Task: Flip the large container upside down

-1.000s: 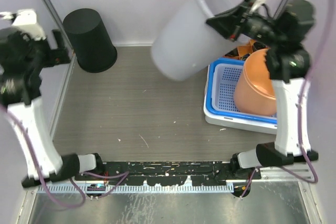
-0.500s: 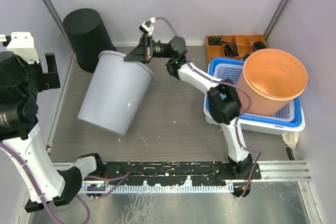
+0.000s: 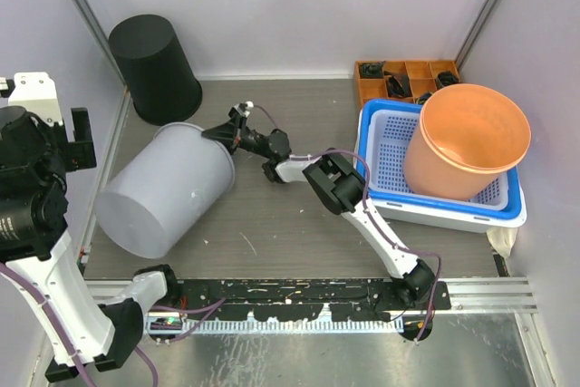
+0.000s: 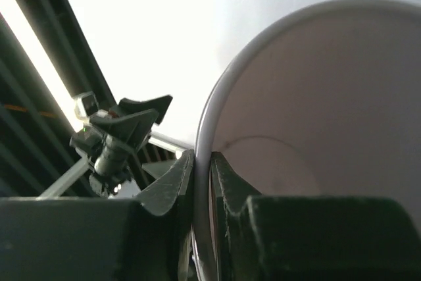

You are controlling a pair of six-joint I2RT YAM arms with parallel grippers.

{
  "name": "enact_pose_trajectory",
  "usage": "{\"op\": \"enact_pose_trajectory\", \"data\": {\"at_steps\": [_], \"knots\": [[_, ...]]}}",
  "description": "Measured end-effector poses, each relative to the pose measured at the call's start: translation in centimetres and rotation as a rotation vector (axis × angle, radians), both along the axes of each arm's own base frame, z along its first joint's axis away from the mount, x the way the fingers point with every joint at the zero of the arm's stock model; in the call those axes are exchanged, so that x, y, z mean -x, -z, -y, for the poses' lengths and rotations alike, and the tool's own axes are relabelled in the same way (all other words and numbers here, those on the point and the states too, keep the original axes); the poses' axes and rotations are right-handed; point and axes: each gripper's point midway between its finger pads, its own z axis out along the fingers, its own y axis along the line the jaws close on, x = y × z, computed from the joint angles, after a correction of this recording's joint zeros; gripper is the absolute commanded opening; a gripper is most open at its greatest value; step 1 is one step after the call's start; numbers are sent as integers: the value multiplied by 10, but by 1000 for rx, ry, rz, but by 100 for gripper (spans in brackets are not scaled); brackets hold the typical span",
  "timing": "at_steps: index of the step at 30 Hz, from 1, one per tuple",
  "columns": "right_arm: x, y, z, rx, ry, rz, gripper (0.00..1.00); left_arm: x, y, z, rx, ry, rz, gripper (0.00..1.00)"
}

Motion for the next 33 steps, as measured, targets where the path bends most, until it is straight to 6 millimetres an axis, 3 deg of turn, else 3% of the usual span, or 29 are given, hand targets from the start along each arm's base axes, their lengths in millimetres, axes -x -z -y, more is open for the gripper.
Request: {"op": "enact_pose_trajectory", "data": {"at_steps": [3,10,11,14,20,21,22,23,28,30,33], "knots": [[-7,9,0,-31,39,-19,1,1,3,-2,-3,-13,-10,99],[-42,73,13,86,50,-81,1,-9,13,-5,4,-16,-55,99],[-47,78,16,103,54,-85,5,-11,15,-5,5,-16,-61,99],[-66,98,26,185,79,-68,30,-16,20,-6,10,-12,-77,99],[-111,154,34,494,178,74,58,-25,32,-4,28,1,-114,99],[-119,164,33,568,193,107,71,-26,33,-4,31,3,-118,99],[-127,169,31,632,203,122,92,-27,34,-4,32,5,-122,99],[-136,166,29,687,227,178,99,-28,35,-3,34,9,-122,99],[-175,136,40,958,425,485,100,-25,32,0,39,25,-113,99],[-186,125,56,1106,516,599,100,-23,29,4,42,52,-109,99],[-198,103,90,1325,647,777,100,-15,27,29,59,209,-123,99]]}}
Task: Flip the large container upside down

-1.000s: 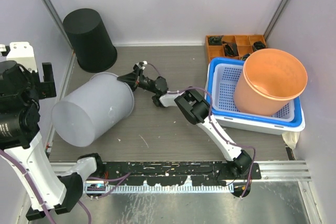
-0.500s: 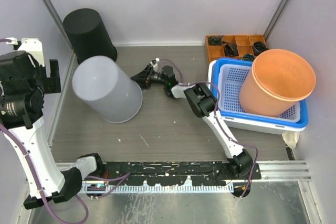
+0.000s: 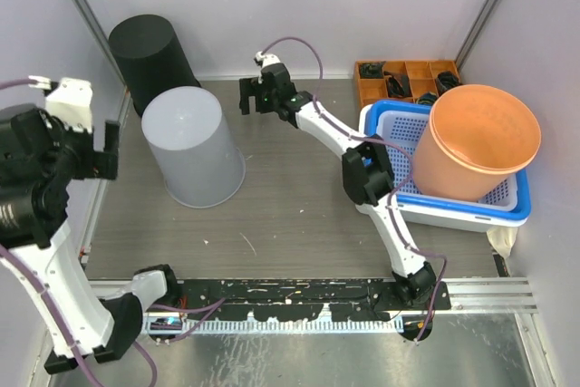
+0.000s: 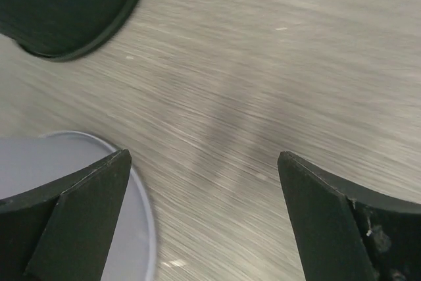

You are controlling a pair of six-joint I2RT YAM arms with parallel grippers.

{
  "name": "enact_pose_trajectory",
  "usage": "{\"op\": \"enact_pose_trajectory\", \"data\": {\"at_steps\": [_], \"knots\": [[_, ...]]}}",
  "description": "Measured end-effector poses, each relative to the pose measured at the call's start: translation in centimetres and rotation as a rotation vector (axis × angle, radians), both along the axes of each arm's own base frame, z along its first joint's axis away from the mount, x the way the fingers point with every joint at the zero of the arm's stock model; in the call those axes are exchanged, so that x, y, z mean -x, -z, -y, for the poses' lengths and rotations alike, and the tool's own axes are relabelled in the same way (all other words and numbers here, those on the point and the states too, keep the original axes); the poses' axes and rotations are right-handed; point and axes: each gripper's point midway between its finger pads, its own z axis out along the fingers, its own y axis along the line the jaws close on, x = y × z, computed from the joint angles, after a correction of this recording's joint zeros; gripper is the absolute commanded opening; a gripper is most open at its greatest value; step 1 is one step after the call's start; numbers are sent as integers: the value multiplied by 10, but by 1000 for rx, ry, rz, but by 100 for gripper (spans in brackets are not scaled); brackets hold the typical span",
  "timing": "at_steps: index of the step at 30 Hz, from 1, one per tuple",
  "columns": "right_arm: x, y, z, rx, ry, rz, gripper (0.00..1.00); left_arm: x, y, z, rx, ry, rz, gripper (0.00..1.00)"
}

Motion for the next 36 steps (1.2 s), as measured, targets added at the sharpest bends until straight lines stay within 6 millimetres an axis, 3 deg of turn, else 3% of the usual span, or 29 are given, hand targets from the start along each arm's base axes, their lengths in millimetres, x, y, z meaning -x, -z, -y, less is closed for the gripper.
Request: {"op": "enact_pose_trajectory", "data": {"at_steps": [5,9,11,13,15,19,22,25,28,29,34,36], "knots": [[21,-62,51,316,48,219,100,40,12,56,-12,363,-23,99],[51,-125,67,415,-25,314,100,74,68,65,-61,462,-141,99],[66,-154,78,462,-63,356,100,70,102,64,-48,497,-250,99],[81,-178,93,519,-91,396,100,65,123,65,-5,518,-326,99],[100,-197,114,594,-112,437,100,64,143,70,62,521,-382,100],[133,-238,172,740,-98,502,100,53,171,80,205,467,-390,91],[135,-277,230,761,-17,550,100,40,182,89,309,437,-362,88],[130,-312,340,742,158,541,100,14,203,96,418,398,-401,84],[152,-321,433,769,284,484,100,-20,223,103,445,376,-468,86],[167,-319,446,784,281,465,100,-31,230,106,441,371,-482,86],[234,-308,411,782,33,468,100,-81,251,118,395,319,-488,86],[251,-302,407,786,-24,441,100,-105,253,121,387,306,-482,86]]}}
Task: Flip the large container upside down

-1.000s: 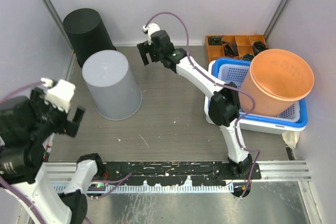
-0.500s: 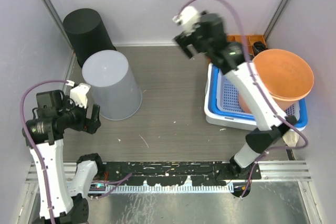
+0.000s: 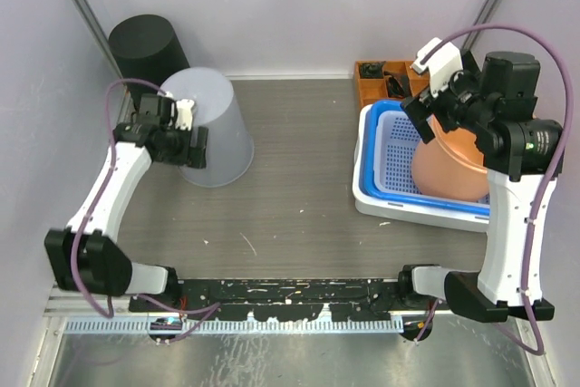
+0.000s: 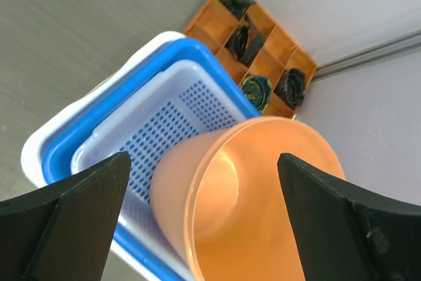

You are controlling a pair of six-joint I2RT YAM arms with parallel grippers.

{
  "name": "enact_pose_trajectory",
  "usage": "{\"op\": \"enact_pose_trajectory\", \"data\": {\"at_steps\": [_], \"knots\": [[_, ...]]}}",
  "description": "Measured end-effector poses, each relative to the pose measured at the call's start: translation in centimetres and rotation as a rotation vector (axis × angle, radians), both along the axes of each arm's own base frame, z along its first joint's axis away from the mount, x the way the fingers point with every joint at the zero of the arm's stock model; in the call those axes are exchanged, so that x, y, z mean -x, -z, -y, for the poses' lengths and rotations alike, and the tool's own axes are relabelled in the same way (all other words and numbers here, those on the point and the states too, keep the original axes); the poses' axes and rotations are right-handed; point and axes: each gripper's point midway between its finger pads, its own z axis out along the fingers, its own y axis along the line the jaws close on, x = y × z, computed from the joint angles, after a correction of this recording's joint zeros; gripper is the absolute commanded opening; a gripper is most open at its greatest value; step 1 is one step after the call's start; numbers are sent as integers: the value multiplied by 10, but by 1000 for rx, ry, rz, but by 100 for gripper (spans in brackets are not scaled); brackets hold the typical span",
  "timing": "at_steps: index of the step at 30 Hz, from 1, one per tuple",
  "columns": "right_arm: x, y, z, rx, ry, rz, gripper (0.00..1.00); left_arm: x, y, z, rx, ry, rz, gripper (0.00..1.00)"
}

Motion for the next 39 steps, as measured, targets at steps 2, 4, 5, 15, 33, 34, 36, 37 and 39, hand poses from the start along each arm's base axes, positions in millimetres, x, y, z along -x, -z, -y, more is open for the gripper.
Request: {"op": "enact_pose_trajectory", "data": {"at_steps": [2,4,5,15,33,34,36,37,39], "knots": [[11,8,1,16,-10,-46,100,-31,1,4,-13,-16,17,86],[17,16,4,30,3,-80,100,-63,2,6,-27,-30,47,87],[18,22,7,39,14,-100,100,-78,2,6,-36,-36,62,87],[39,103,49,187,203,-325,100,-187,16,13,-100,-117,130,88],[29,127,89,255,387,-311,78,-265,5,7,-264,-227,241,94],[27,133,87,244,375,-332,73,-265,4,6,-268,-230,239,94],[22,146,82,226,350,-369,62,-263,3,3,-281,-238,234,94],[19,154,80,219,340,-389,56,-262,4,2,-289,-243,229,94],[16,169,77,208,326,-437,46,-262,3,-1,-302,-255,233,94]]}}
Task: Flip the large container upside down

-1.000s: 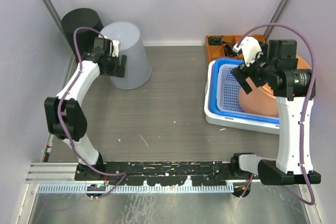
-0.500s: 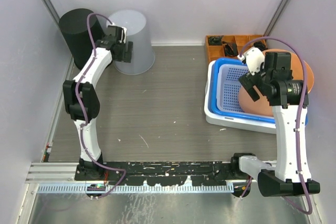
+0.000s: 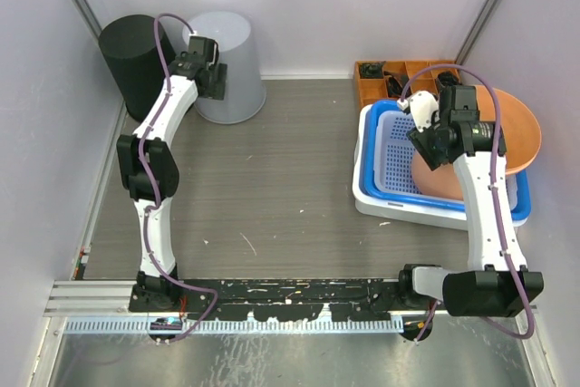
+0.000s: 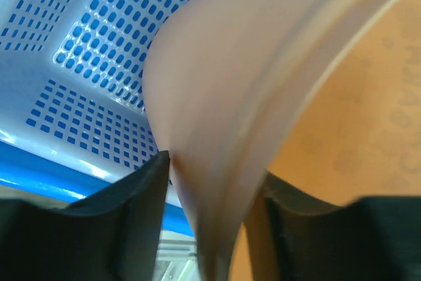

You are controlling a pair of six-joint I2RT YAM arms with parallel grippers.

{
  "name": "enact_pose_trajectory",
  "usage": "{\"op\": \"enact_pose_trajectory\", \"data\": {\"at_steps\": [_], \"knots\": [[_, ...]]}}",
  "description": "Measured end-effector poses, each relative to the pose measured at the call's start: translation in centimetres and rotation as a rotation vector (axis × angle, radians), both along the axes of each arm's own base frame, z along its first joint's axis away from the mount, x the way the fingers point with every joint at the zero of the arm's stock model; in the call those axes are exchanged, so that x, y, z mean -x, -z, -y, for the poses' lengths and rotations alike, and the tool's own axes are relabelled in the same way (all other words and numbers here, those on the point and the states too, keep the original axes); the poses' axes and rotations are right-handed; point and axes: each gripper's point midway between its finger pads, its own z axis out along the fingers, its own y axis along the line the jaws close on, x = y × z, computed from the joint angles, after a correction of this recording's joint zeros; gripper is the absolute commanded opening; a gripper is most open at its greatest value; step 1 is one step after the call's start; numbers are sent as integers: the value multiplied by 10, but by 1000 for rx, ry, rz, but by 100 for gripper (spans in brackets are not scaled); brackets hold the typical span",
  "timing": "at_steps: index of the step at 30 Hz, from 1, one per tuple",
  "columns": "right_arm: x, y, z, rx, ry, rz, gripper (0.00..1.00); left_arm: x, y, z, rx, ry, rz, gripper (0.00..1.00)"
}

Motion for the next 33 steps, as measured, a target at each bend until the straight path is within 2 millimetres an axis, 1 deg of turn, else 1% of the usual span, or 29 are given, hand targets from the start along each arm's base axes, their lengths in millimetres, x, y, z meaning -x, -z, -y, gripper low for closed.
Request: {"op": "enact_pose_trajectory", "data": {"at_steps": [2,3,5,6,7,10,13,15,16,17,18,19,20,23,26,27,29,31,32,33], "knots": [[-1,10,-1,-7,1,-32,36,0,-1,-3,-12,-11,4,94],[-3,10,-2,-9,-2,-32,31,1,-2,-4,-15,-16,4,94],[-2,11,-6,-35,-3,-33,17,1,-2,-5,-19,-22,3,93],[-1,12,-8,-47,-1,-39,8,2,-1,-5,-19,-24,0,94],[2,14,-12,-73,4,-50,2,3,0,-5,-18,-26,-7,94],[10,18,-19,-107,-2,-82,1,11,3,-2,6,-22,-34,99],[10,16,-18,-105,-1,-78,0,29,7,4,59,-2,-63,99],[11,13,-17,-98,-1,-77,1,47,5,7,94,21,-81,99],[11,12,-17,-96,-4,-77,1,60,4,9,110,38,-98,99],[13,9,-17,-91,-10,-78,1,81,-1,11,130,57,-128,99],[13,4,-16,-87,-16,-72,1,84,-2,12,134,62,-132,99],[13,-3,-16,-81,-21,-61,1,92,-7,14,148,74,-138,99],[13,-15,-14,-73,-21,-35,1,98,-14,16,160,85,-138,99],[12,-46,-11,-54,-21,51,1,108,-36,21,187,111,-108,99],[11,-85,-1,11,-6,164,1,120,-64,24,210,134,-77,99],[12,-94,2,27,-4,188,1,124,-74,25,216,143,-65,99],[16,-116,5,44,4,241,1,138,-102,24,226,166,-19,99],[21,-142,1,25,-8,294,1,159,-134,20,224,190,45,99],[24,-153,-3,6,-20,319,1,174,-155,16,217,208,96,99],[27,-167,-11,-28,-49,353,1,190,-174,11,210,220,148,99]]}}
